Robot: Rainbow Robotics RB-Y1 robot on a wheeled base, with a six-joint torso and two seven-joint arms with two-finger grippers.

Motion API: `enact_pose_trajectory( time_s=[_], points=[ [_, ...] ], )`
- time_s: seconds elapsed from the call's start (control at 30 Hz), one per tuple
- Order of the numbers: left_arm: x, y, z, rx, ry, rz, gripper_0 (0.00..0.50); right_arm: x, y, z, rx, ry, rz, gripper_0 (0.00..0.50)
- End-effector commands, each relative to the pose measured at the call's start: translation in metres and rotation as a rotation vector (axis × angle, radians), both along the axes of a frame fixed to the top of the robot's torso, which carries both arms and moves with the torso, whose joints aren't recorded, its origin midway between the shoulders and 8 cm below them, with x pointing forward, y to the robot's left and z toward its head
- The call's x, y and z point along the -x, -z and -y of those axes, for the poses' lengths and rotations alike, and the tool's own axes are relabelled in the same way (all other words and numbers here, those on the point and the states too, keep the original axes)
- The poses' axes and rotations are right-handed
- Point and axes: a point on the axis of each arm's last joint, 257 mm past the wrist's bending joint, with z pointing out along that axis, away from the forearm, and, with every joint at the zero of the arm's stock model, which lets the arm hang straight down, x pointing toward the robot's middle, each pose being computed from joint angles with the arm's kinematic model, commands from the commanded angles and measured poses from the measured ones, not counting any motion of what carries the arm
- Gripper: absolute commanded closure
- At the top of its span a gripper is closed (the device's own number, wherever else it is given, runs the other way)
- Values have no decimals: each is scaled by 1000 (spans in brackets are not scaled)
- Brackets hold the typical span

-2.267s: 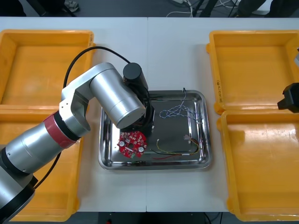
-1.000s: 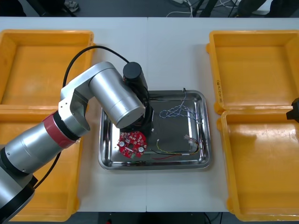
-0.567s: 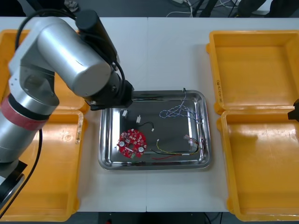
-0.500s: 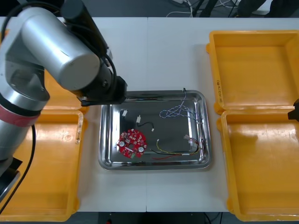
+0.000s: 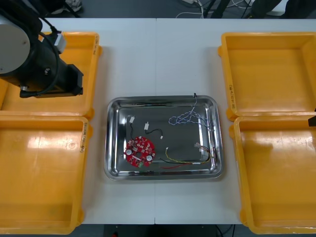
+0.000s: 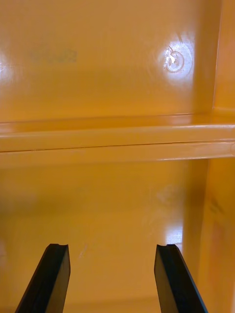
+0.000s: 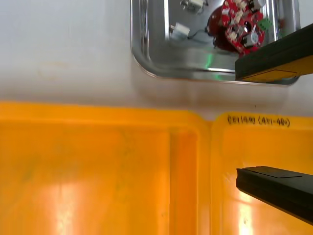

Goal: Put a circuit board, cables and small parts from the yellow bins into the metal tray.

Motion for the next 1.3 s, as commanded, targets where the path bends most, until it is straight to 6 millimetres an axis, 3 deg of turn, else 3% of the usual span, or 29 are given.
enact_pose_trajectory(
  time_s=[0.03, 0.3, 0.67, 1.3],
  points=[
    [8, -10, -50, -80, 21, 20, 0, 3, -20, 15, 24, 48, 24, 0],
    [18, -15, -88, -83, 19, 26, 0, 3, -19, 14, 21, 47, 23, 0],
    [46, 0, -134, -119, 59, -17, 0, 3, -19, 14, 21, 47, 23, 0],
    [75, 38, -165, -122, 21, -44, 0, 3, -19, 14, 21, 47, 23, 0]
  ],
)
